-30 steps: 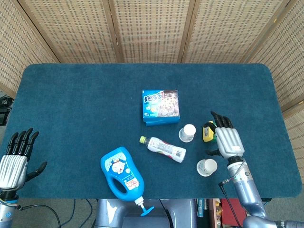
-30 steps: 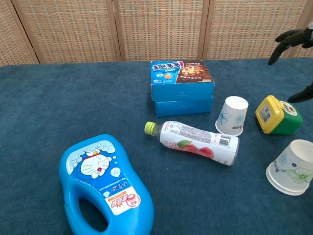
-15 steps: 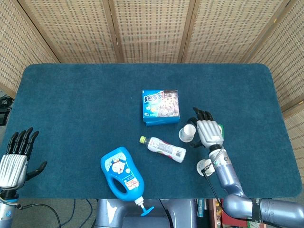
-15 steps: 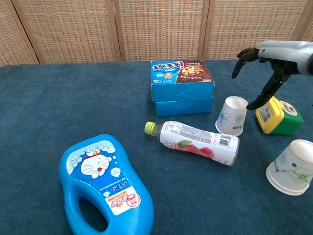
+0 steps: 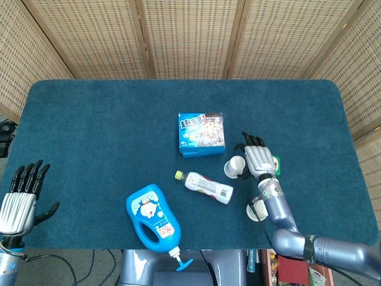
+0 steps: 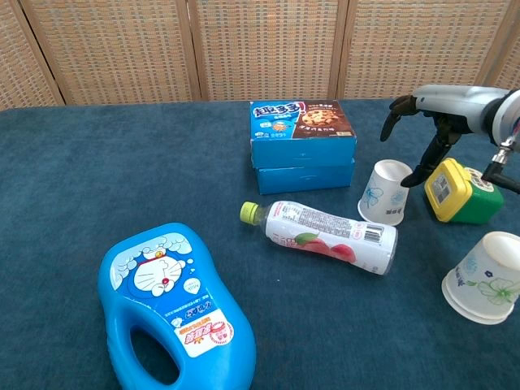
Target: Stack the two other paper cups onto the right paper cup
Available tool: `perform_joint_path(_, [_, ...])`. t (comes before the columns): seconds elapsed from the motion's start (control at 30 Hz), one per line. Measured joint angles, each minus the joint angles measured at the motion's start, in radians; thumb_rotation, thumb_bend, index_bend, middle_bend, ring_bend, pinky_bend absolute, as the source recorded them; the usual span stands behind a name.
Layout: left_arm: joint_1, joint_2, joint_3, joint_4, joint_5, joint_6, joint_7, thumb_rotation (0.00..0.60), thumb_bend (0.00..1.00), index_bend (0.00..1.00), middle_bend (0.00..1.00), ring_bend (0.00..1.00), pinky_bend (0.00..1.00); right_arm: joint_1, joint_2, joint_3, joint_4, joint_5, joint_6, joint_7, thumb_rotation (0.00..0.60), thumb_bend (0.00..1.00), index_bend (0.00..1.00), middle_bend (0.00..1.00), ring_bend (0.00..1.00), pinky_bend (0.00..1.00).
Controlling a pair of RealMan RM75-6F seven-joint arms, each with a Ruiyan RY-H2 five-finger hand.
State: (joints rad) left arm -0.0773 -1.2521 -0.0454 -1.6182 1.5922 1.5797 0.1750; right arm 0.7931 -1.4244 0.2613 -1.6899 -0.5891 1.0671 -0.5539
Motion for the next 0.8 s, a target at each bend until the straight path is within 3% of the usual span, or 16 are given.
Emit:
perform_joint_path(0.53, [-0.004, -0.003, -0.001, 0.004, -0.01, -0.008, 0.001, 0.6, 0.25, 0.0, 0.0, 0.0, 0.0, 0.013, -0.05, -0.021, 0.088, 0.002, -0.031, 0.034, 0.6, 0.12, 0.36, 0.03, 0.0, 0.0])
perform_joint_path(0.8, [-0.005, -0.002, -0.002, 0.004, -0.01, -0.007, -0.004, 0.6, 0.25, 0.0, 0.0, 0.0, 0.0, 0.018, -0.065, -0.023, 0.121, -0.004, -0.037, 0.041, 0.6, 0.12, 0.45, 0.08, 0.0, 0.0])
